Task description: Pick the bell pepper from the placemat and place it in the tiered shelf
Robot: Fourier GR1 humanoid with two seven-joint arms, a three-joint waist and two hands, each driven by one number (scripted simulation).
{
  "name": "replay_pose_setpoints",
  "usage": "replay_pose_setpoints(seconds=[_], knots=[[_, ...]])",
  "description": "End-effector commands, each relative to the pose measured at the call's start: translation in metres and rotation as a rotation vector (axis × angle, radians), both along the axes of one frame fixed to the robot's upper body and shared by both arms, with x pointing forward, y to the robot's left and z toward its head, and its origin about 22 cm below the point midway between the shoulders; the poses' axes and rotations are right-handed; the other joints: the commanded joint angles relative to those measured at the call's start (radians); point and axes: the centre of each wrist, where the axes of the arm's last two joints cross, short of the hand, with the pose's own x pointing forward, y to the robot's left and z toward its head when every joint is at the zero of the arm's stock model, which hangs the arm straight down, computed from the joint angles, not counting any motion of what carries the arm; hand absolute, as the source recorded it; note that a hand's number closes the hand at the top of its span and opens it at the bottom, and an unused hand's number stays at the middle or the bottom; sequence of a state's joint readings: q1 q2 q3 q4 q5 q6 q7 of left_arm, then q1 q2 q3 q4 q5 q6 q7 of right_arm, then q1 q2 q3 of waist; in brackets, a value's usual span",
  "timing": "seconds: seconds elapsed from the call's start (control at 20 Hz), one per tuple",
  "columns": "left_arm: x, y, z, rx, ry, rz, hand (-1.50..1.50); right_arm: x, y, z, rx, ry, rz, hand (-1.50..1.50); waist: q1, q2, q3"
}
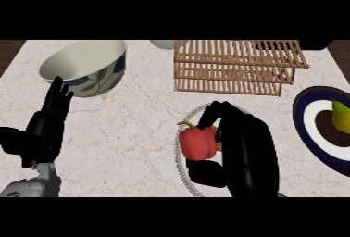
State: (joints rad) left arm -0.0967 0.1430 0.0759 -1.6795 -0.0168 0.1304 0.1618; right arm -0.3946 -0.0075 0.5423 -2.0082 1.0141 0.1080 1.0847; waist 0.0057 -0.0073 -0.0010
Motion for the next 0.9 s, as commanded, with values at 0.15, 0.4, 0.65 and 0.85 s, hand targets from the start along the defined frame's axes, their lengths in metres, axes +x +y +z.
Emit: replay_pose_setpoints(seconds=[0.15, 0.4, 0.65, 0.85], knots=[[0.003, 0.003, -0.001, 0.001, 0.017, 0.010, 0.00, -0.001, 0.007, 0.063, -0.019, -0.055, -0.232, 1.50, -0.007, 0.001, -0.002], [0.005, -0.001, 0.003, 0.003, 0.005, 0.004, 0.00, 0.016, -0.001, 0.073, 0.020, -0.068, -0.254, 1.50, -0.007, 0.004, 0.000], [0.001, -0.009, 0.009, -0.011, 0.011, 0.007, 0.00, 0.065, -0.022, 0.083, 0.022, -0.088, -0.297, 1.50, 0.001, 0.007, 0.001], [0.003, -0.006, 0.001, 0.016, 0.008, 0.012, 0.00, 0.080, -0.027, 0.076, 0.046, -0.123, -0.321, 1.50, -0.002, 0.008, 0.001]])
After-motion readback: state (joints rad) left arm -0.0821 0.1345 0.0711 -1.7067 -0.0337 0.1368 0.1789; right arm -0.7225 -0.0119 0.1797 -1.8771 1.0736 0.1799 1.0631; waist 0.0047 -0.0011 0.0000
